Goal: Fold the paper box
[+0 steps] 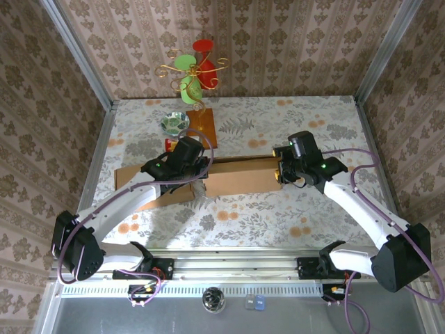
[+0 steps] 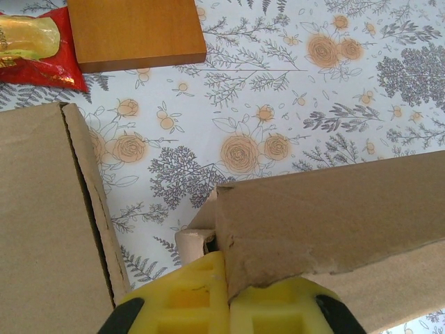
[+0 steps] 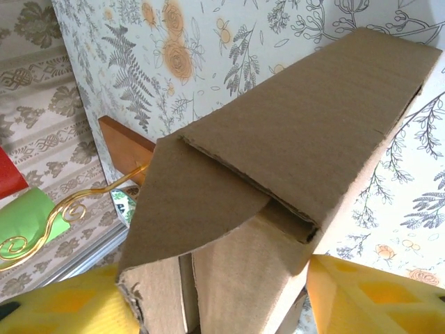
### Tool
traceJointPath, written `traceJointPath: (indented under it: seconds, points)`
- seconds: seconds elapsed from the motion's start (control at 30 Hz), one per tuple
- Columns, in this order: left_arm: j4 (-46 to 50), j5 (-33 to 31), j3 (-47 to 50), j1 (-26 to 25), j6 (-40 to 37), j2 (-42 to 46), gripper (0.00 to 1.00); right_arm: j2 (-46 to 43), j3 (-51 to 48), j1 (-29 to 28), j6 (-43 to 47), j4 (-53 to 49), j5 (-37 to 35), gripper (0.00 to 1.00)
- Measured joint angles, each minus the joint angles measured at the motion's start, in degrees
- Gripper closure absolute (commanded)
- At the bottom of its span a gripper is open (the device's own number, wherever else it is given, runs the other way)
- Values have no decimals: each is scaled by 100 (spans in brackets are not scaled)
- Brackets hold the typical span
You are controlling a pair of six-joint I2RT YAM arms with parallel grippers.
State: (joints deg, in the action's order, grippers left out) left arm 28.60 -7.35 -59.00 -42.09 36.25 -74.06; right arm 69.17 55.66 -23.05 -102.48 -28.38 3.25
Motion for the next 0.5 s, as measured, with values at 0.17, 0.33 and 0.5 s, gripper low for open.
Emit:
traceJointPath:
  seconds: [0.17,0.33,0.5]
  points:
    - [114,168,0,-7,68,66,80,-11,-44,7,9,63,-9,44]
    - [304,496,7,-33,275,258,71,-13,-68,7,26,109,-22,45]
    - [437,927,52,101,756,601,65,-17,-92,4,26,127,-22,45]
